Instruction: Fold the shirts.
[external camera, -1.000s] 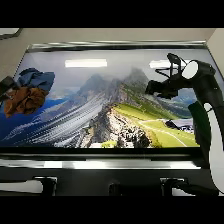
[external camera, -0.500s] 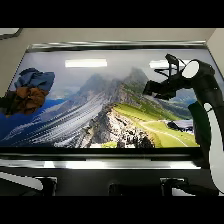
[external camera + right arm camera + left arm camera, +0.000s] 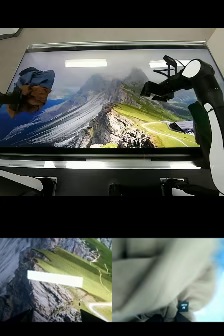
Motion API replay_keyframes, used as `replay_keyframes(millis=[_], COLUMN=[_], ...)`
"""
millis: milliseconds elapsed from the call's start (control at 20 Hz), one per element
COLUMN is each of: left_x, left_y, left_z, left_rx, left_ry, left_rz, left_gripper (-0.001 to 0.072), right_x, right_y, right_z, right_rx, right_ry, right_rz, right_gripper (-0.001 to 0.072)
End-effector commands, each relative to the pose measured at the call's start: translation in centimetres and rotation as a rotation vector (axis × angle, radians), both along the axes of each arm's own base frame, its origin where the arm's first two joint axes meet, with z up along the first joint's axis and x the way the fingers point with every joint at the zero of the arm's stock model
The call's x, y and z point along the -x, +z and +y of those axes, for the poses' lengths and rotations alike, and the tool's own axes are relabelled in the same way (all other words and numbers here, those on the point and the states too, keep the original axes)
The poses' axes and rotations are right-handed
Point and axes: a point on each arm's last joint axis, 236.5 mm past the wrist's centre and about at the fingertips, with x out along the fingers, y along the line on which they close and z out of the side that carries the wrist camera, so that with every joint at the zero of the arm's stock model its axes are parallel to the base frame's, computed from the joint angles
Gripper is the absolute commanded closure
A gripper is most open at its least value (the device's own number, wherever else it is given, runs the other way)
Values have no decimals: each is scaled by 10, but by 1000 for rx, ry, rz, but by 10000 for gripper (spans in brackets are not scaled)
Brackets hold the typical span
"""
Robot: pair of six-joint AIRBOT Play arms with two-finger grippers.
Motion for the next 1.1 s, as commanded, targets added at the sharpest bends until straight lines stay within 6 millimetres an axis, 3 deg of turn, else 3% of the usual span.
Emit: replay_keyframes(millis=[0, 50, 150, 250, 450, 550, 600, 700, 750, 900, 1050], left_x=[-4, 0, 17, 50, 124, 149, 156, 162, 163, 165, 165], left_y=[106, 148, 235, 309, 397, 424, 425, 395, 362, 235, 102], left_z=[-24, -41, -93, -167, -307, -358, -381, -423, -444, -483, -488], left_rx=[-133, -195, -309, -368, -296, -199, -160, -111, -95, -67, -58], left_ry=[-108, -151, -244, -354, -536, -583, -615, -692, -737, -814, -787], left_rz=[-192, -264, -422, -579, -857, -965, -976, -914, -837, -551, -266], left_gripper=[670, 670, 670, 670, 669, 669, 669, 670, 669, 669, 669], right_x=[1, 2, 6, 13, 37, 48, 54, 67, 74, 99, 114], right_y=[4, 8, 19, 36, 79, 103, 114, 135, 142, 146, 130], right_z=[-17, -22, -28, -29, -31, -35, -39, -50, -56, -72, -75], right_rx=[80, 101, 126, 126, 122, 134, 145, 182, 203, 269, 297], right_ry=[0, -3, -6, -6, -6, -14, -20, -42, -54, -62, -26], right_rz=[-32, -44, -69, -103, -186, -247, -278, -337, -354, -330, -234], right_gripper=[31, 31, 32, 32, 32, 32, 32, 32, 32, 32, 32])
